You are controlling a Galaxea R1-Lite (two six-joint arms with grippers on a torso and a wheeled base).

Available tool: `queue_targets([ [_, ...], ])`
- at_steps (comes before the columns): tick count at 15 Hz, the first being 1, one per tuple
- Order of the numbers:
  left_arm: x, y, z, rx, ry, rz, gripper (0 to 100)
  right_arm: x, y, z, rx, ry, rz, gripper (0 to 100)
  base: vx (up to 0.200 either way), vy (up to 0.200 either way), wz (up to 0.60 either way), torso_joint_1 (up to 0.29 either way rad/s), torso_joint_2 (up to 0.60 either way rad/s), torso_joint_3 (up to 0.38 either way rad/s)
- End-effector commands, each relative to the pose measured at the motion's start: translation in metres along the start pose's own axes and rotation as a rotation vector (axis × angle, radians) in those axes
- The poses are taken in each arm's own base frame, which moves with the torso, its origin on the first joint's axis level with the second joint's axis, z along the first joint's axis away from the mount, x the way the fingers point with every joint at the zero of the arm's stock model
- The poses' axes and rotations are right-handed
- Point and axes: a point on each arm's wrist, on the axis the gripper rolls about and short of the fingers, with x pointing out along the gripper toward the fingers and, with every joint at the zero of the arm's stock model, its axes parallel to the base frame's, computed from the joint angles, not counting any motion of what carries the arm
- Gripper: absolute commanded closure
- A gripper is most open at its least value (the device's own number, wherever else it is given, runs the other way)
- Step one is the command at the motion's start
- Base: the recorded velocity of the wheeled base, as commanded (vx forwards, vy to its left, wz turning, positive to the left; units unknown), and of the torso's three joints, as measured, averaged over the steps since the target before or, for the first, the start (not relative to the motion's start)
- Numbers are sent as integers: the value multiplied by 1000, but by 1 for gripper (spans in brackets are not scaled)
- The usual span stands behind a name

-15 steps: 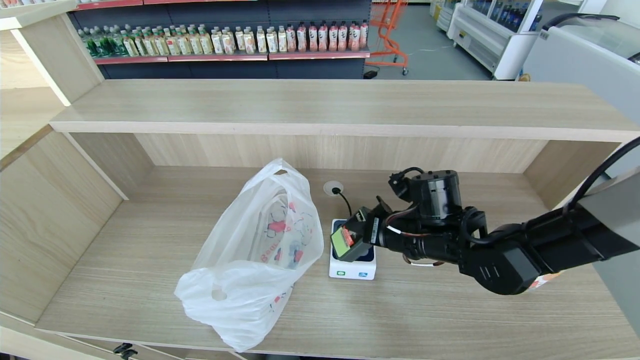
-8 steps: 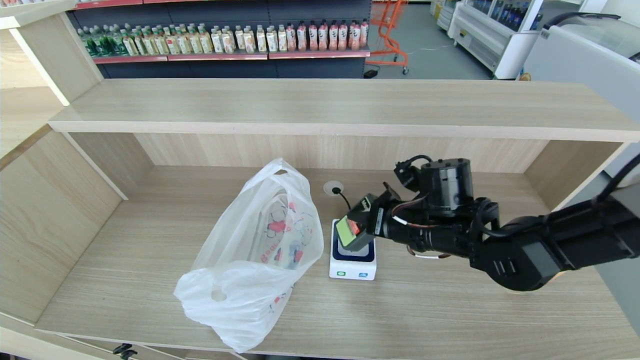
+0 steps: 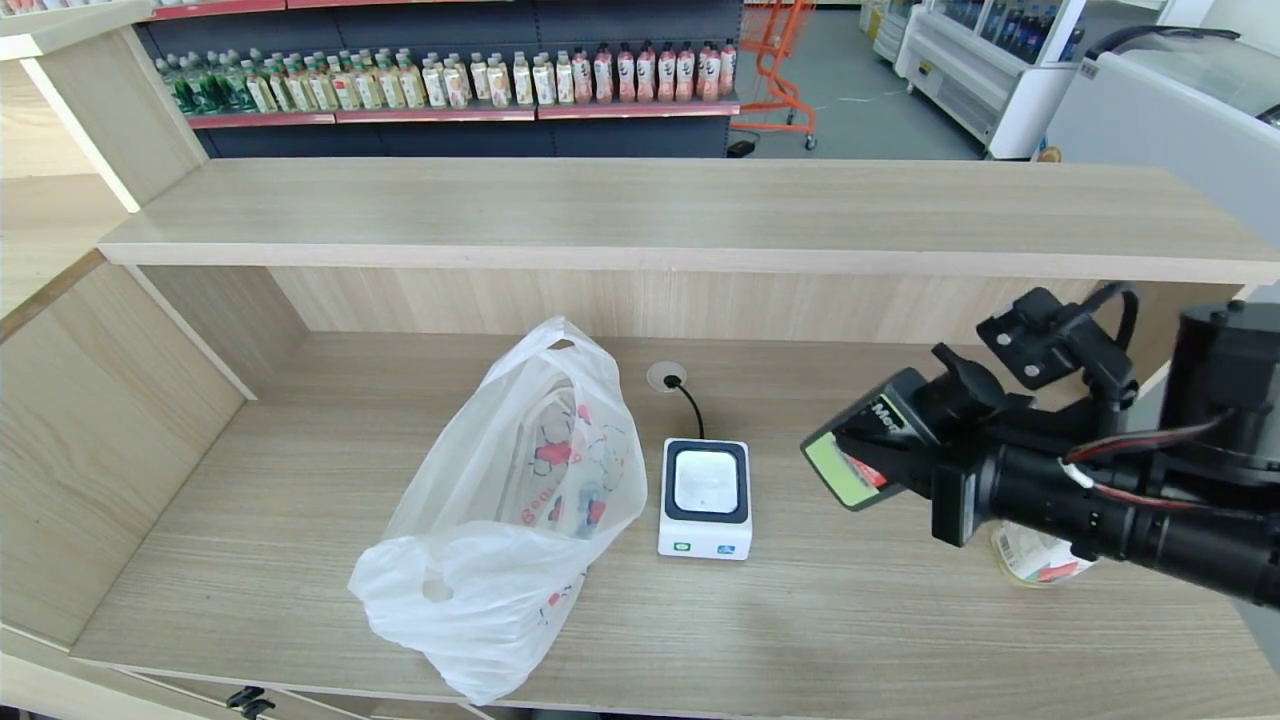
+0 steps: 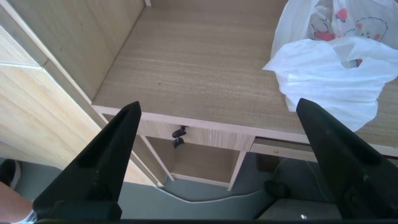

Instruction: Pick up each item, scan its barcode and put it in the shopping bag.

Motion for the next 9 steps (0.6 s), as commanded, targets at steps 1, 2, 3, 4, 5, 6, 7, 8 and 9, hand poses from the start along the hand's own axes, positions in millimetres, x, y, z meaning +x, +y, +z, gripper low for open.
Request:
queue_targets([
  [1,0,0,0,0,0,1,0,-33,3,-4,-11,-37,-24,100,0,0,0,0,0,0],
  [2,0,0,0,0,0,1,0,-38,5,-11,-5,-19,-33,100,0,0,0,0,0,0],
  [3,0,0,0,0,0,1,0,-46,7,-19,4,-7,-33,100,0,0,0,0,0,0],
  [4,0,0,0,0,0,1,0,-52,9,-23,20,-5,-34,100,0,0,0,0,0,0],
  [5,0,0,0,0,0,1,0,-57,10,-25,34,-8,-38,100,0,0,0,0,0,0],
  [6,0,0,0,1,0,1,0,-62,10,-25,40,-16,-40,100,0,0,0,0,0,0],
  [7,0,0,0,1,0,1,0,-62,10,-26,41,-16,-41,100,0,0,0,0,0,0],
  [8,0,0,0,3,0,1,0,-64,9,-26,56,-18,-57,100,0,0,0,0,0,0],
  [9,0,0,0,2,1,1,0,-64,10,-25,69,-18,-77,100,-200,0,0,2,2,7],
])
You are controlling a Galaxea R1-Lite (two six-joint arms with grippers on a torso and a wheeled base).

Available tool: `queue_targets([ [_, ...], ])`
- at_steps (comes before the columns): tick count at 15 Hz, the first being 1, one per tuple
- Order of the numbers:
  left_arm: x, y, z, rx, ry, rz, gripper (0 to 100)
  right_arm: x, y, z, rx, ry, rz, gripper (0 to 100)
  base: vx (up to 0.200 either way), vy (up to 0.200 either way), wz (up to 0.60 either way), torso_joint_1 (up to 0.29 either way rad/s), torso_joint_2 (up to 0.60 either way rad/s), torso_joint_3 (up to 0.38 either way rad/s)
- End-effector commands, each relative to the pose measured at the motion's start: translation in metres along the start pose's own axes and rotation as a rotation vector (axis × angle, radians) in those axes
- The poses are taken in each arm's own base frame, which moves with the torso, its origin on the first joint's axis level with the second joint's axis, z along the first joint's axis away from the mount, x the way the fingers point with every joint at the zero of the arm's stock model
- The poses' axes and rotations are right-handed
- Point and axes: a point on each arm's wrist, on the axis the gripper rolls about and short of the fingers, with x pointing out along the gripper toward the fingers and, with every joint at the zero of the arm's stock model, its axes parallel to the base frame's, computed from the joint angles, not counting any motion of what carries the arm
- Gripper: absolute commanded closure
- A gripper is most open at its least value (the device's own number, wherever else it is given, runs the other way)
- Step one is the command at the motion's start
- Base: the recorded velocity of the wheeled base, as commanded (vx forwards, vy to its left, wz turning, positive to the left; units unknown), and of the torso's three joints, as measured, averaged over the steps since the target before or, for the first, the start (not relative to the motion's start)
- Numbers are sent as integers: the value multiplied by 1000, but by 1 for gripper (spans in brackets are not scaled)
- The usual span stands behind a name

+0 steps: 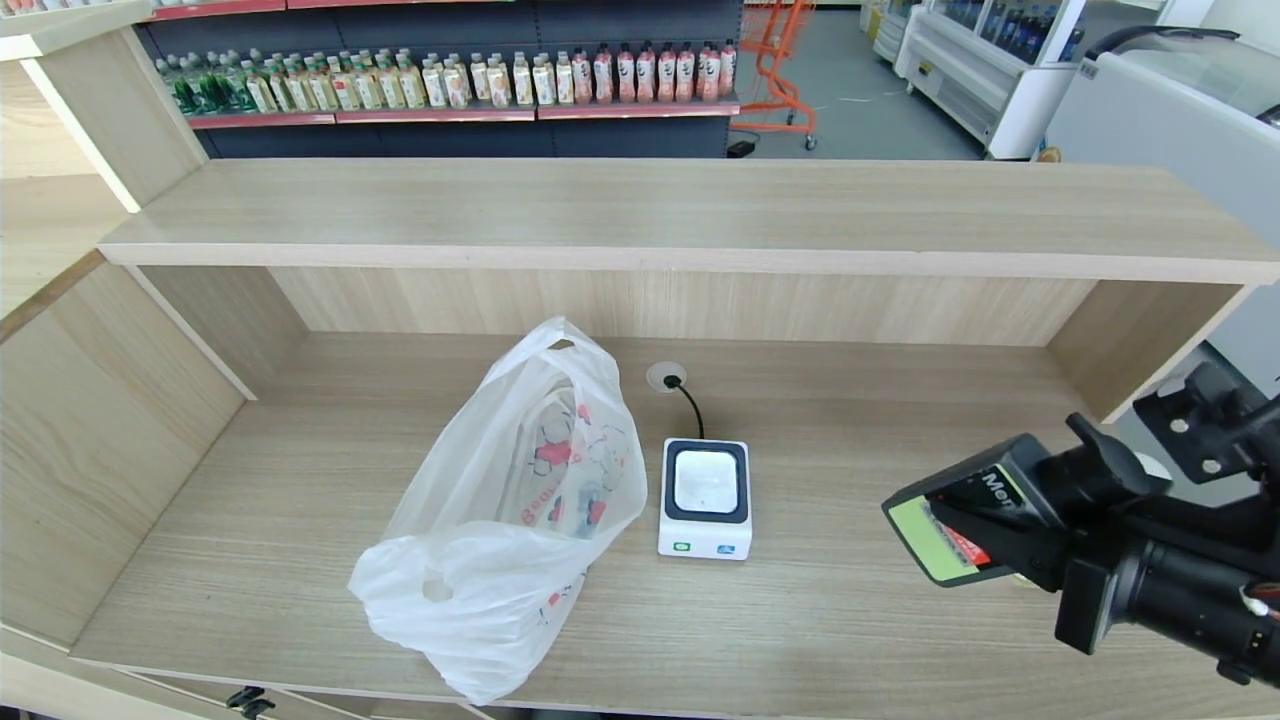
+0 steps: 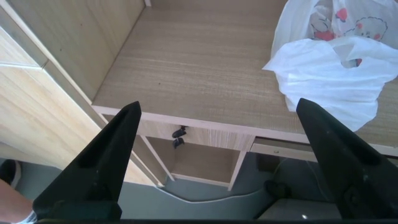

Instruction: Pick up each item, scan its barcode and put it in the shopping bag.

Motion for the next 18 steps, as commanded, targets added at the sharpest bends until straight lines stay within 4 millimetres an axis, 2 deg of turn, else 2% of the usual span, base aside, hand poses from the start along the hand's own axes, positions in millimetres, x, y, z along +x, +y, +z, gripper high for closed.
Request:
queue_targets([
  [1,0,0,0,0,0,0,0,-4,1,1,24,-14,-6,100,-200,0,0,2,-2,7],
  [2,0,0,0,0,1,0,0,-4,1,-1,64,-7,-9,100,-200,0,0,12,2,2],
  [7,0,0,0,-2,1,0,0,-3,-1,-1,329,-11,-85,100,0,0,0,0,0,0],
  [10,0,0,0,-2,1,0,0,6,-2,8,418,-28,-79,100,0,200,0,1,7,1],
  [13,0,0,0,-2,1,0,0,35,-4,23,460,-30,-79,100,0,200,0,15,10,-4],
  [15,0,0,0,-2,0,0,0,57,-6,28,460,-13,-82,100,0,0,0,0,0,0],
  [16,0,0,0,-2,0,0,0,75,-7,31,460,-2,-81,100,0,0,0,0,0,0],
  [17,0,0,0,-2,0,0,0,96,-4,26,453,45,-80,100,0,0,0,0,0,0],
  [18,0,0,0,-2,0,0,0,107,-4,21,449,79,-91,100,0,0,0,0,0,0],
])
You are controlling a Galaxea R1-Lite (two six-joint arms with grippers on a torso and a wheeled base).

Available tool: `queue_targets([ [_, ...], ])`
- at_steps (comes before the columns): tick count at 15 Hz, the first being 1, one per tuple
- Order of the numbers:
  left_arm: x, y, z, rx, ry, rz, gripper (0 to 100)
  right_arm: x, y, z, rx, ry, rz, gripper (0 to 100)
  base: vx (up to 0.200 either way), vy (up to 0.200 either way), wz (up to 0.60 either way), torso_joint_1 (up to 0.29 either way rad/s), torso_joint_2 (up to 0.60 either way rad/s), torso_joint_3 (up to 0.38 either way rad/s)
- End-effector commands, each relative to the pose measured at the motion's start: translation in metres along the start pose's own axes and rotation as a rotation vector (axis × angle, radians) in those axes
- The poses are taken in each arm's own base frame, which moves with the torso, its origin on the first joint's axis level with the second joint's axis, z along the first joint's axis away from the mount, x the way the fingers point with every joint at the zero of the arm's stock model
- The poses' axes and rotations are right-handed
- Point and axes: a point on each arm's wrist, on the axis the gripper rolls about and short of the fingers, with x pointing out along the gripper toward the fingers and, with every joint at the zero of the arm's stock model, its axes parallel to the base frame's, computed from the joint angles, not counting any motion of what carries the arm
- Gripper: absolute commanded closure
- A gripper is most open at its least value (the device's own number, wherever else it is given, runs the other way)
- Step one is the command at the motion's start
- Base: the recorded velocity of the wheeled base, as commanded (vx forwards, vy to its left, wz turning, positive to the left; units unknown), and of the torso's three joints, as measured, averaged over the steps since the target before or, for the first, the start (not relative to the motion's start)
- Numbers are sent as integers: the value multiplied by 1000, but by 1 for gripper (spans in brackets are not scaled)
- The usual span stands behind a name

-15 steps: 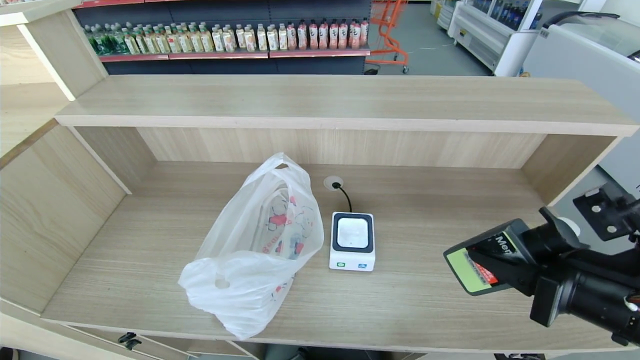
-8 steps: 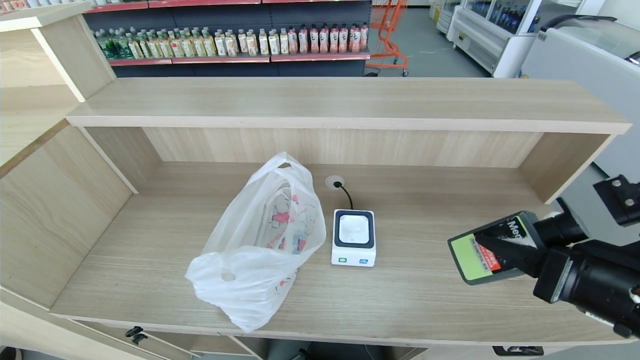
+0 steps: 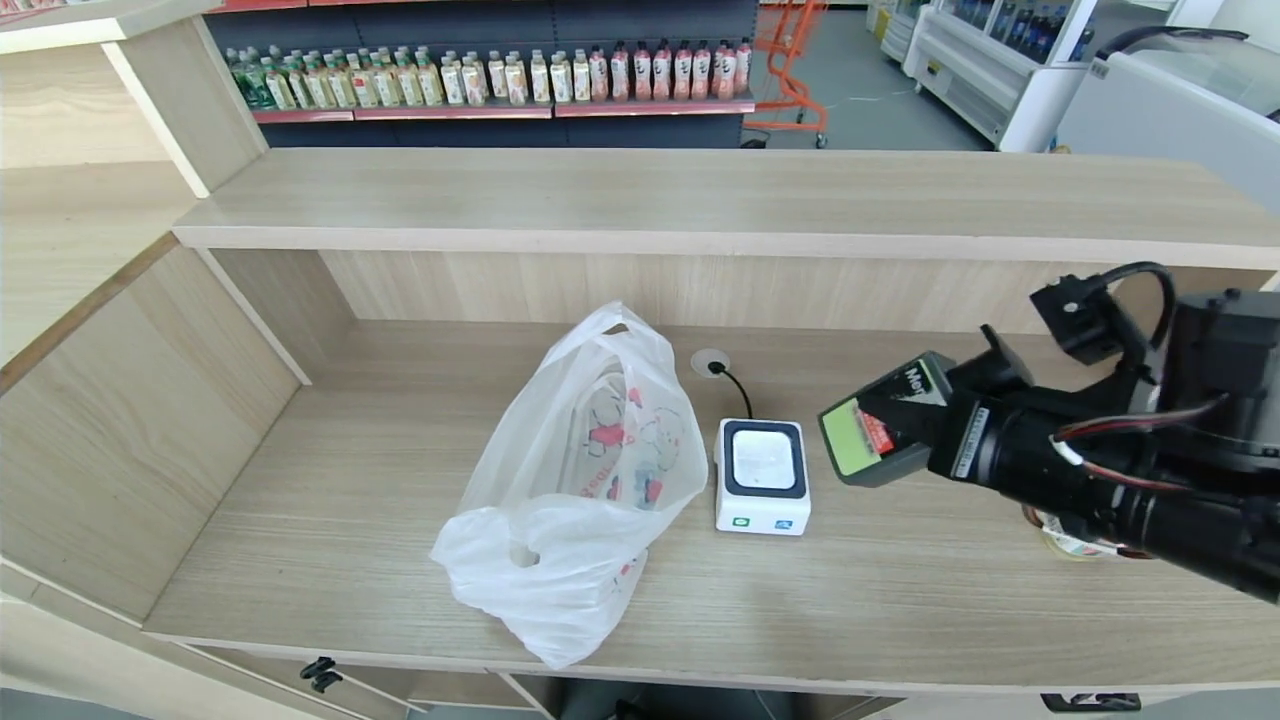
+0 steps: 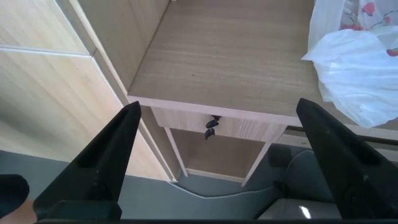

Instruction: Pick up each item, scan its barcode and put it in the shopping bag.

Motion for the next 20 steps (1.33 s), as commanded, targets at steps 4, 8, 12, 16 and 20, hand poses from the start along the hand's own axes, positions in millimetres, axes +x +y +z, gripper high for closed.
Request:
queue_targets([
  [4,0,0,0,0,0,1,0,71,19,-32,-39,154,6,100,0,0,0,0,0,0],
  [8,0,0,0,0,0,1,0,109,20,-54,-237,196,32,100,0,0,0,0,0,0],
  [12,0,0,0,0,0,1,0,142,28,-66,-254,179,117,100,0,0,0,0,0,0],
  [16,0,0,0,0,0,1,0,174,31,-76,-359,171,162,100,0,0,0,0,0,0],
  [20,0,0,0,0,0,1,0,198,37,-79,-395,145,277,100,0,0,0,0,0,0],
])
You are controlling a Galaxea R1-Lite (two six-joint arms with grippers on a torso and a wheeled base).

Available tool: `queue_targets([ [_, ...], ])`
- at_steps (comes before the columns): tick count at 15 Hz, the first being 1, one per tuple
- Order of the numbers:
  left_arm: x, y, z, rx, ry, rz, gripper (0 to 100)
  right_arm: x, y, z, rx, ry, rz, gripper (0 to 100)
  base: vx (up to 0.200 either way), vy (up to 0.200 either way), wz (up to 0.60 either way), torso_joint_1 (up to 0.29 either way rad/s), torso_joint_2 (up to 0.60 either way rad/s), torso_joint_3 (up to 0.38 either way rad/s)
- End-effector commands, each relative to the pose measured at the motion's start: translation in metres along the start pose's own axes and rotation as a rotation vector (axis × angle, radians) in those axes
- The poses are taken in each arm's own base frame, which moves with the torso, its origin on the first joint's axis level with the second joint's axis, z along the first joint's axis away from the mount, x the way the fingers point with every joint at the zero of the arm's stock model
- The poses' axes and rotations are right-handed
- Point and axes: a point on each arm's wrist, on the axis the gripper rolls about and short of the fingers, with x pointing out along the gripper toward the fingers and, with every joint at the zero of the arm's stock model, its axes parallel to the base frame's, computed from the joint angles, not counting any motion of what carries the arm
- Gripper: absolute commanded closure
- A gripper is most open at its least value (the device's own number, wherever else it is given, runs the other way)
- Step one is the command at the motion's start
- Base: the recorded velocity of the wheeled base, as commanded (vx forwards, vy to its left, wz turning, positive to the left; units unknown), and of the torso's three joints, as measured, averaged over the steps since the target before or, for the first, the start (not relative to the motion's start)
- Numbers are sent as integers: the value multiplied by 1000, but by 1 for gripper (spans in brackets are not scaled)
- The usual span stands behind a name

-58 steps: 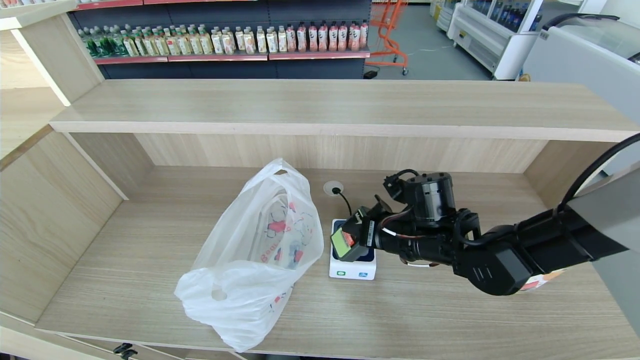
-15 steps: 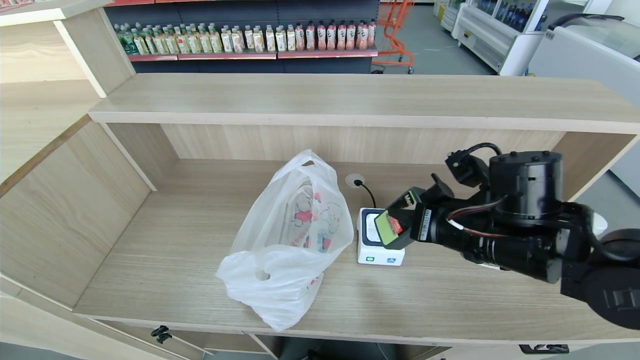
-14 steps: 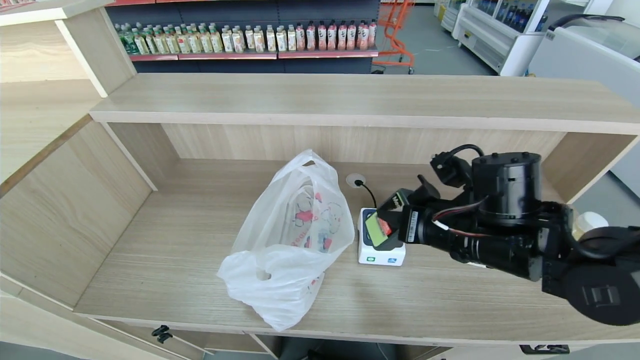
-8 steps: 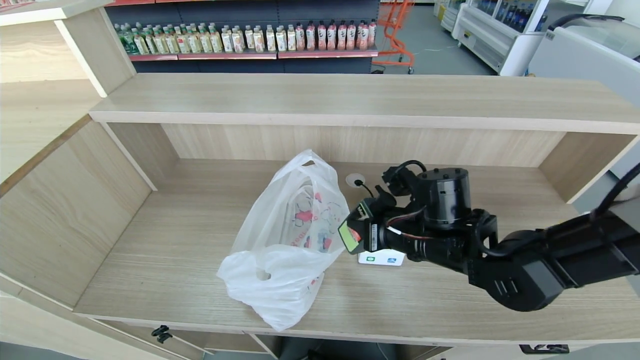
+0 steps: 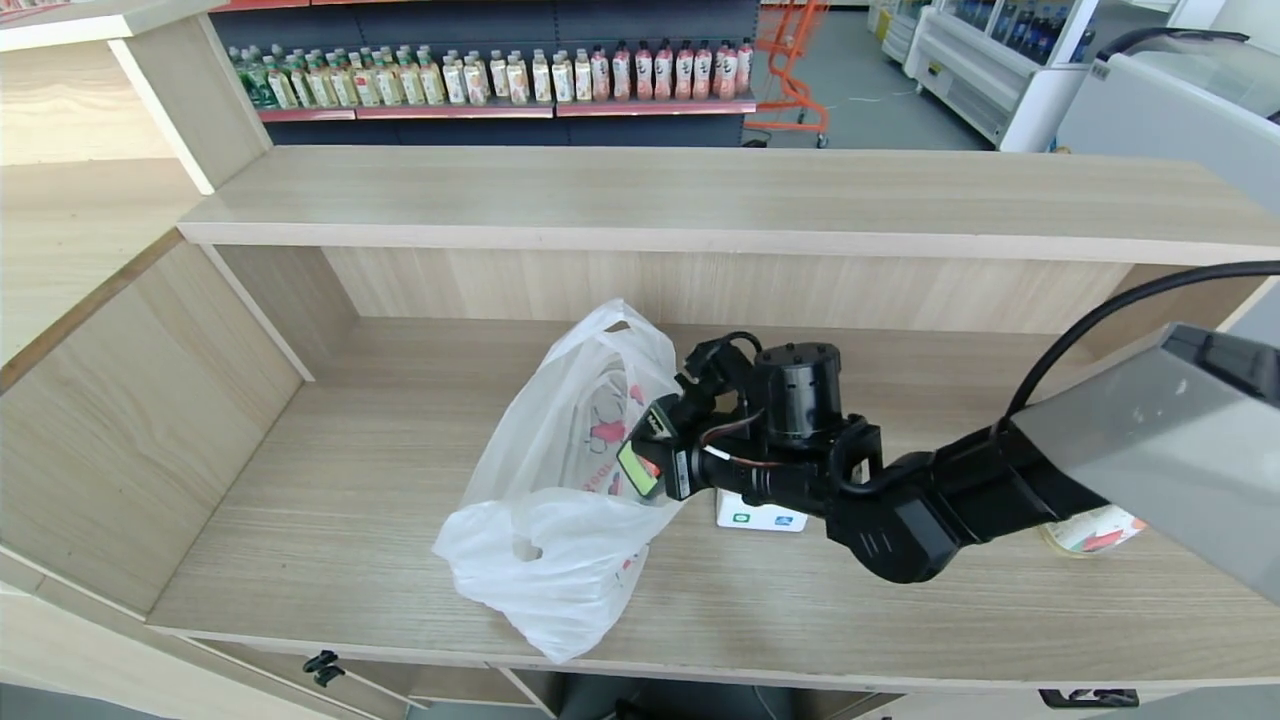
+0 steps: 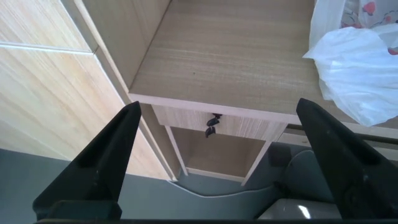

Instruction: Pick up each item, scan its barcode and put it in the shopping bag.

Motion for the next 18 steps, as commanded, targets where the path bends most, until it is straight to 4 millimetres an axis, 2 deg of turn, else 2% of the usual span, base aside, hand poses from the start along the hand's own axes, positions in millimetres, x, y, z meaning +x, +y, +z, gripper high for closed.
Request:
queue_targets([
  [1,0,0,0,0,0,1,0,17,0,-10,-40,14,13,100,0,0,0,0,0,0],
  [5,0,0,0,0,0,1,0,26,0,-23,-145,42,46,100,0,0,0,0,0,0],
  [6,0,0,0,0,0,1,0,28,1,-19,-148,28,65,0,0,0,0,0,0,0],
  [9,0,0,0,0,0,1,0,31,4,9,-49,-56,114,0,0,0,0,0,0,0],
  [11,0,0,0,0,0,1,0,21,1,18,2,-71,108,0,0,0,0,0,0,0],
  [14,0,0,0,0,0,1,0,-20,-14,25,175,-53,62,0,0,0,0,0,0,0],
  [16,0,0,0,0,0,1,0,-59,-5,45,334,-84,96,0,0,0,0,0,0,0],
  [18,0,0,0,0,0,1,0,-110,8,76,357,-130,143,0,0,0,0,0,0,0],
])
